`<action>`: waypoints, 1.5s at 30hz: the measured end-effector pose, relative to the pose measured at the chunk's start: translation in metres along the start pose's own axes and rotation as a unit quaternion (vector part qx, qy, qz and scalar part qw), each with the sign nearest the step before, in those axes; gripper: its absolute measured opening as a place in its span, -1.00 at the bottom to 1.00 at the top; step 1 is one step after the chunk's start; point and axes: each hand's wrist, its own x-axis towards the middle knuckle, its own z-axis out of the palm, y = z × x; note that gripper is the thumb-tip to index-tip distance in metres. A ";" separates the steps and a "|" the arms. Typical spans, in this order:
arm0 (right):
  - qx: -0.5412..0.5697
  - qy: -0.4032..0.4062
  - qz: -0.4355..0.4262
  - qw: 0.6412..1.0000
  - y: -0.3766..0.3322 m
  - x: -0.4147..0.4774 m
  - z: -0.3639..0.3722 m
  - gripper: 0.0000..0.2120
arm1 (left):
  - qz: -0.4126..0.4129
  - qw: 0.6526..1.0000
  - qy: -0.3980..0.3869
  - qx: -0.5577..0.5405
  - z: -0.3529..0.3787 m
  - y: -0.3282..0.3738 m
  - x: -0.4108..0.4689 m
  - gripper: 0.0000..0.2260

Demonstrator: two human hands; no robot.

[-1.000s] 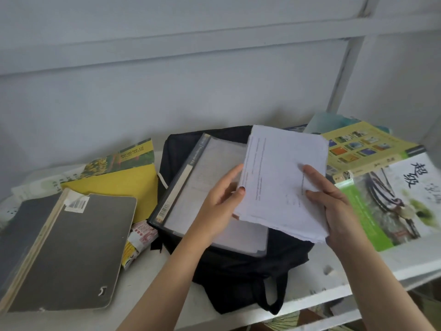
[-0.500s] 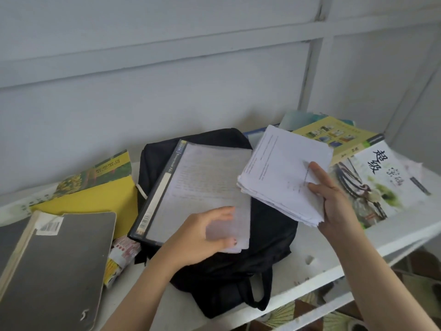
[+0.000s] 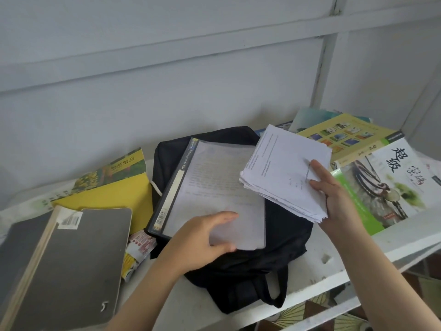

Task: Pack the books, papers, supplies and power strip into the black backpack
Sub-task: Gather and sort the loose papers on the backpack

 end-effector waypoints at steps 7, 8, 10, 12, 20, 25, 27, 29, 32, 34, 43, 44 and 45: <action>0.019 -0.003 0.004 1.000 -0.004 -0.002 0.005 -0.59 | 0.113 0.981 0.152 0.035 -0.002 0.005 0.003 -0.82; 0.027 -0.007 0.004 1.000 -0.005 -0.002 0.006 -0.58 | 0.134 0.974 0.178 0.045 -0.004 0.004 0.004 -0.80; 0.032 -0.010 0.006 0.999 -0.005 -0.003 0.007 -0.58 | 0.130 0.965 0.223 0.036 -0.012 0.001 0.007 -0.76; 0.026 -0.010 0.008 1.000 -0.005 -0.003 0.008 -0.57 | 0.105 0.962 0.253 0.001 -0.022 -0.002 0.008 -0.73; -0.024 -0.029 -0.003 0.999 -0.006 -0.002 0.019 -0.56 | -0.053 0.945 0.312 -0.077 -0.069 -0.022 -0.009 -0.50; -0.087 -0.054 -0.017 0.995 -0.002 0.001 0.030 -0.56 | -0.084 0.910 0.399 -0.076 -0.102 -0.034 -0.028 -0.47; -0.130 -0.072 -0.016 0.989 0.000 0.002 0.035 -0.56 | -0.098 0.892 0.436 -0.076 -0.110 -0.041 -0.035 -0.48; -0.152 -0.094 -0.013 0.984 0.003 0.003 0.041 -0.56 | -0.124 0.872 0.467 -0.074 -0.116 -0.050 -0.042 -0.51; -0.155 -0.123 -0.003 0.980 0.009 0.006 0.051 -0.57 | -0.180 0.846 0.499 -0.054 -0.125 -0.069 -0.051 -0.58; -0.160 -0.135 0.010 0.978 0.015 0.007 0.059 -0.56 | -0.211 0.833 0.509 -0.038 -0.131 -0.082 -0.056 -0.58; -0.190 -0.160 0.080 0.965 0.045 0.008 0.084 -0.57 | -0.331 0.821 0.465 -0.025 -0.112 -0.111 -0.064 -0.56; -0.194 -0.162 0.087 0.964 0.048 0.009 0.085 -0.57 | -0.337 0.818 0.465 -0.007 -0.109 -0.110 -0.064 -0.57; -0.201 -0.161 0.093 0.962 0.051 0.010 0.086 -0.57 | -0.342 0.817 0.463 0.027 -0.107 -0.107 -0.062 -0.58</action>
